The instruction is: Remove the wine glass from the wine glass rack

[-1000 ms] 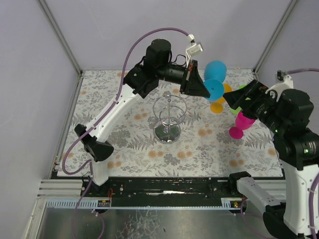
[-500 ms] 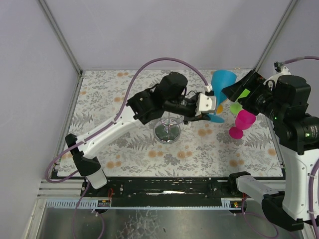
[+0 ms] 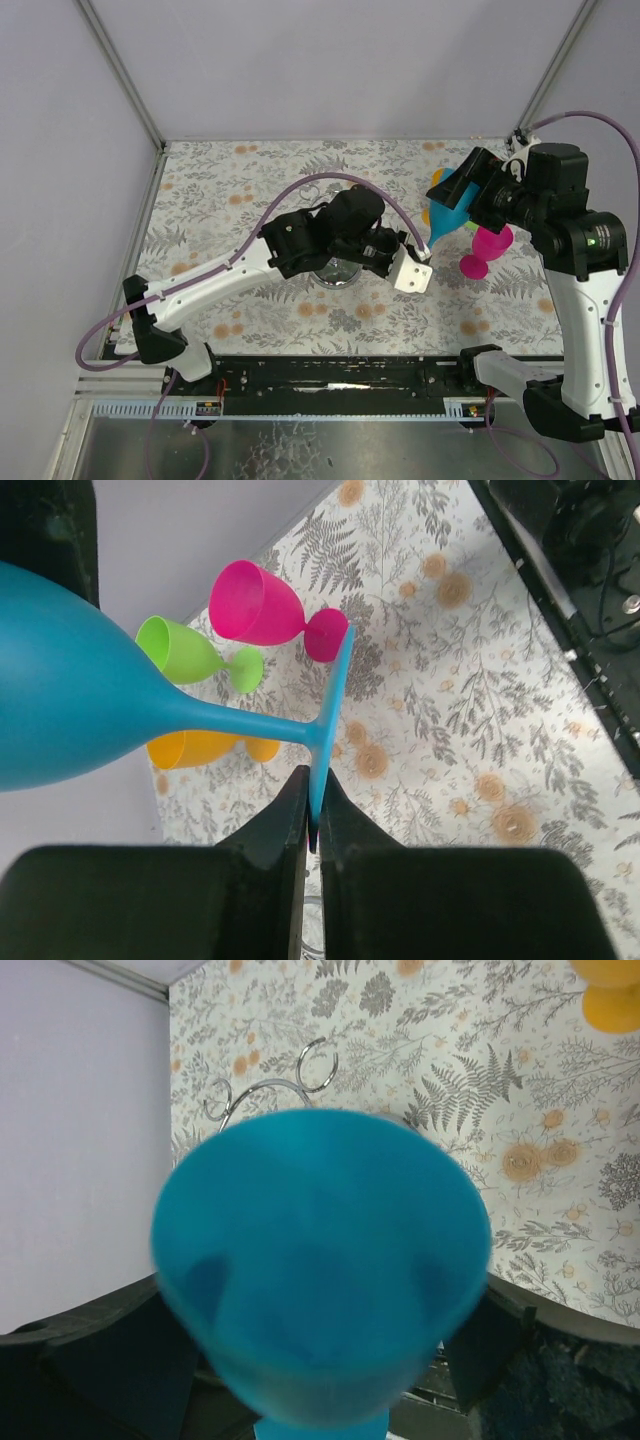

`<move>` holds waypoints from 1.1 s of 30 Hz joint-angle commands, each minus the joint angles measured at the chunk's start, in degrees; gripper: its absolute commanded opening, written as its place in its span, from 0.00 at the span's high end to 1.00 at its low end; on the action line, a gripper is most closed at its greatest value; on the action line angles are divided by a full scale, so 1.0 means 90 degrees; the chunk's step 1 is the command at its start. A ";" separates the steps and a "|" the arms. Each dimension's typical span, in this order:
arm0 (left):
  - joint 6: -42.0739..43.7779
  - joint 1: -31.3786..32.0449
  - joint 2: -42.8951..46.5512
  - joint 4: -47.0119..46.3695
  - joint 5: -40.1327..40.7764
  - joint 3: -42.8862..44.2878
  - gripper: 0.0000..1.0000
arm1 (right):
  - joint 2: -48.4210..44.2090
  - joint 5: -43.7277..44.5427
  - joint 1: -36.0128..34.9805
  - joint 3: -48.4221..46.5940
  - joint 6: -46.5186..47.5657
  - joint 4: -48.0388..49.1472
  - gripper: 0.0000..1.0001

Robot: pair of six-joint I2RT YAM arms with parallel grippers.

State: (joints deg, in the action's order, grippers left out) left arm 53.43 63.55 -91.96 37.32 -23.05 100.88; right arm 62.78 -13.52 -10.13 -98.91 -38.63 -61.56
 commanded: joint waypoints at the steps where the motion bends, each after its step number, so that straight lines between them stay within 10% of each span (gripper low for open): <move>1: 0.0883 0.0178 0.0256 -0.0348 0.0384 -0.0220 1.00 | 0.0049 -0.0202 -0.0020 0.0007 0.0296 -0.0157 0.08; 19: 0.1464 0.0344 0.0229 -0.0837 0.1278 -0.0589 1.00 | 0.0124 -0.0059 -0.0019 0.0189 0.0434 -0.0617 0.25; 25: 0.0735 0.0333 0.0145 -0.1307 0.1652 -0.0354 0.41 | 0.0065 0.1370 -0.0025 -0.0241 0.0563 -0.0783 0.43; 33: -0.1033 0.0209 -0.0152 -0.1221 0.1873 0.0562 0.18 | -0.0309 0.3442 -0.0020 -0.0293 0.1630 -0.0176 0.41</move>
State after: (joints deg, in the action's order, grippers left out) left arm 55.02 66.35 -91.44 30.46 -8.10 99.63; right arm 62.59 6.37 -10.13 -101.49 -30.39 -68.27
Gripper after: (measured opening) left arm 0.795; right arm 0.822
